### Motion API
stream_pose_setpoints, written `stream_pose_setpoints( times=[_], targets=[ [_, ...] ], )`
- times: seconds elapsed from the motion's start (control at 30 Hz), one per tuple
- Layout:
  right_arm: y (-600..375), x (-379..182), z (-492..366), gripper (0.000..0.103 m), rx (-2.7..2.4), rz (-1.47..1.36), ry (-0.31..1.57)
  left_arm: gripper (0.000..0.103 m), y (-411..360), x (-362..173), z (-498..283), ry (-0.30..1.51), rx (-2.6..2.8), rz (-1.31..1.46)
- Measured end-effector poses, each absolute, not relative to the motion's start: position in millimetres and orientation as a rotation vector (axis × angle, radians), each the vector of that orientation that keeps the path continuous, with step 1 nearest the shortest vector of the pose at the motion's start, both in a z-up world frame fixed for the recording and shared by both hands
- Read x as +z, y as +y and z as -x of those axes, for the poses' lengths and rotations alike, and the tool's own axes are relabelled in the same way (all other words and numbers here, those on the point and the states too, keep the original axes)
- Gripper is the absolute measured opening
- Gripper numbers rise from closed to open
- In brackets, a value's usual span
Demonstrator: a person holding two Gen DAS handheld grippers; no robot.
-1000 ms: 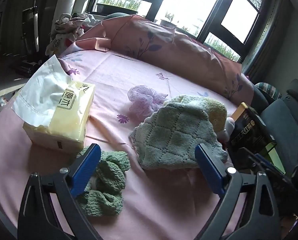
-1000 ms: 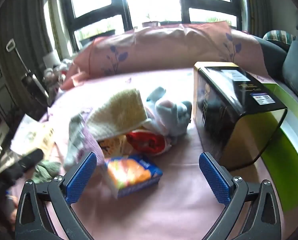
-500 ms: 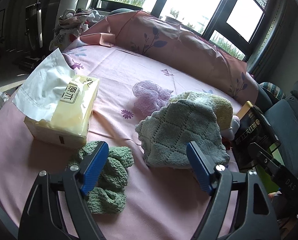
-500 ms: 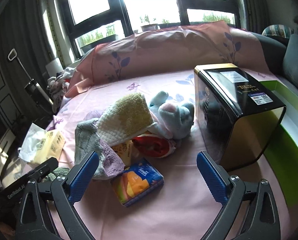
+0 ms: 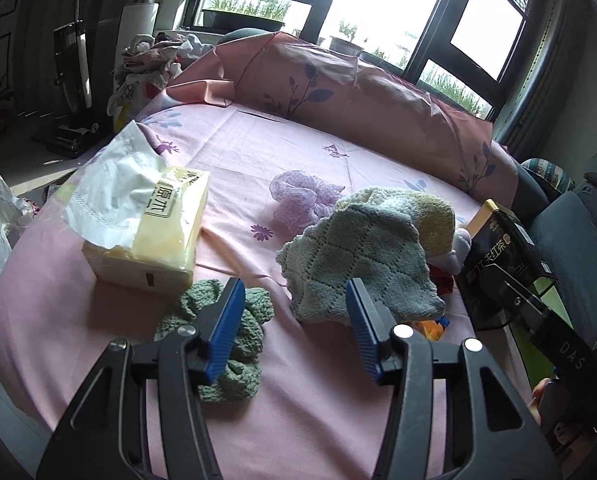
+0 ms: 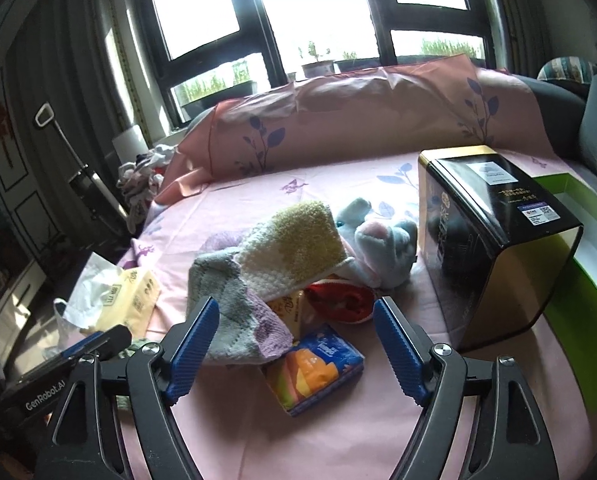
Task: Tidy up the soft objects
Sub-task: 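Move the right gripper toward the small green knitted cloth on the bed, then grasp the green knitted cloth with the right gripper and lift it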
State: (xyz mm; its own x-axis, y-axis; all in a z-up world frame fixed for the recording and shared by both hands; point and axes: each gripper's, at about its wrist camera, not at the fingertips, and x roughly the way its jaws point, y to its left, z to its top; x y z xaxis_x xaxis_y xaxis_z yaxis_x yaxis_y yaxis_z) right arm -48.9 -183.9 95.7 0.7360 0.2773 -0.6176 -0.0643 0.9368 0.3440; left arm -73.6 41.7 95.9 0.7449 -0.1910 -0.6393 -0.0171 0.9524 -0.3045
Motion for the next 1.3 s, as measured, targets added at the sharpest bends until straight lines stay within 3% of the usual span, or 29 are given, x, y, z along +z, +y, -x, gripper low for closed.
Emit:
stream_pose_setpoints(
  times=[0.27, 0.47, 0.57, 0.7, 0.8, 0.87, 0.97, 1.3],
  targets=[
    [-141.6, 104.0, 53.9, 0.078, 0.557, -0.411, 0.864, 0.051, 74.4, 65.0, 93.0, 0.897, 0.037, 0.39],
    [-91.8, 90.2, 30.5, 0.078, 0.621, -0.334, 1.012, 0.05, 90.7, 45.5, 90.6, 0.966, 0.042, 0.501],
    [-65.6, 71.9, 14.8, 0.059, 0.642, -0.281, 1.084, 0.047, 86.6, 37.3, 86.2, 1.001, 0.051, 0.491],
    [-44.0, 46.8, -0.5, 0.05, 0.625, -0.239, 1.151, 0.045, 82.7, 37.2, 79.6, 0.995, 0.066, 0.464],
    [-39.3, 29.3, -2.9, 0.034, 0.661, -0.257, 1.195, 0.034, 79.1, 35.9, 75.4, 0.991, 0.08, 0.428],
    [-35.7, 18.7, -3.7, 0.017, 0.671, -0.255, 1.199, 0.022, 80.3, 33.8, 73.7, 0.987, 0.063, 0.434],
    [-40.1, 13.6, -6.7, 0.012, 0.679, -0.296, 1.195, 0.013, 77.2, 35.1, 71.1, 0.983, 0.03, 0.44],
    [-112.4, 80.1, 4.5, 0.012, 0.67, -0.416, 0.946, 0.012, 18.3, 99.2, 71.4, 0.812, -0.073, 0.272]
  ],
)
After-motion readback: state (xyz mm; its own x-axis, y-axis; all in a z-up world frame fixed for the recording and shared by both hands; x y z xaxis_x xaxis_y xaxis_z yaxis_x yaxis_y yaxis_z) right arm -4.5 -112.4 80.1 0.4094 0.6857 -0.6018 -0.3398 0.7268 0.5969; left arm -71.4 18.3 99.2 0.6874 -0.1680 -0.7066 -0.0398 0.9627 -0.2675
